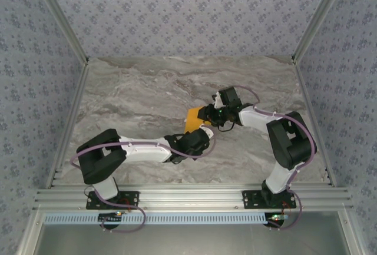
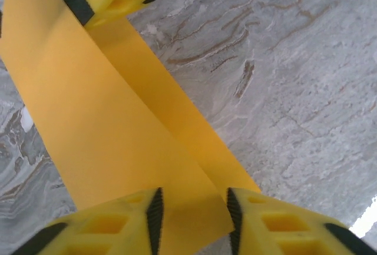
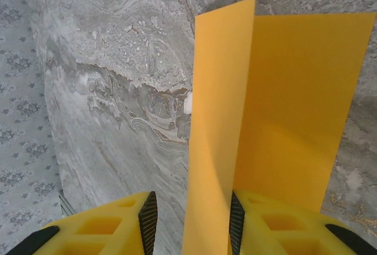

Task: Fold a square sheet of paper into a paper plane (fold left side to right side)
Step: Fold the triangle a second time at the center of the table.

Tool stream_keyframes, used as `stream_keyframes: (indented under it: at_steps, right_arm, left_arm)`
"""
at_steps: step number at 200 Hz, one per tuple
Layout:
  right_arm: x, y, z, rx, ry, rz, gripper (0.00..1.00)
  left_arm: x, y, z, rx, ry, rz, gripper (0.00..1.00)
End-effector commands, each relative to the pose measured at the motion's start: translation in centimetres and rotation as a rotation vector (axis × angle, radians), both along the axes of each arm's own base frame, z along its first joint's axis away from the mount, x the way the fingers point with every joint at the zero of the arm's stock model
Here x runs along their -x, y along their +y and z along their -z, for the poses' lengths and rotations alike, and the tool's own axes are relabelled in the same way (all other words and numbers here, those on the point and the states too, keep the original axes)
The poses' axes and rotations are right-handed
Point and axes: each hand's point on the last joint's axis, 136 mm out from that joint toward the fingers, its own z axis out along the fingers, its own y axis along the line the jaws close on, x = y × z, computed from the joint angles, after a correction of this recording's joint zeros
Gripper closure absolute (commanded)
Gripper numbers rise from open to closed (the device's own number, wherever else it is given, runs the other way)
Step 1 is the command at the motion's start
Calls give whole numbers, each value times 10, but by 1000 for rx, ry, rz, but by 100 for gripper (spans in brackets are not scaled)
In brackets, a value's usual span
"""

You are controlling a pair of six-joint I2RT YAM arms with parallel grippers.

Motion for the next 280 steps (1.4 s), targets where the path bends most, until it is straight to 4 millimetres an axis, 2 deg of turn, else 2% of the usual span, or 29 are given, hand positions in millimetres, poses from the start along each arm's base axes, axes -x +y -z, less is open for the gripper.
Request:
stream_keyframes:
  at_steps: [1,38,63,78,109,135,153,184,198,218,266,280]
  right_arm:
    - [-4,1,-3,7,-6,-18,62]
    - [-4,-2,-1,34,-10,-26,61]
    - [-4,-2,-4,33,-21,-35,61]
    - [-6,-1,-10,23,-43,-47,60]
    - [-12,-3,-38,2,-141,-60,56]
    - [-14,-15,-62,-15,-214,-42,44]
    - [-11,-26,-73,-21,-240,-19,39]
    - [8,-46,-67,35,-276,-21,38]
    - [22,-49,-56,39,-264,-27,40]
    - [40,-49,-37,37,-239,-35,49]
    - [73,-26,2,62,-179,-77,83]
    - [78,-20,12,72,-163,-84,89]
  left_arm:
    - [0,-3,-10,6,-20,6,74]
    - [7,-4,-14,41,1,25,88]
    - [11,-7,-16,71,22,36,93]
    - [14,-8,-16,82,36,44,95]
    - [18,-9,-16,120,104,59,100]
    - [18,-6,-20,192,169,67,100]
    - [16,-3,-24,248,212,70,100]
    - [12,5,-28,341,296,58,100]
    - [9,10,-29,383,339,51,100]
    - [6,19,-29,428,393,37,100]
    - [-5,38,-28,474,456,0,100]
    - [-10,42,-27,479,461,-15,100]
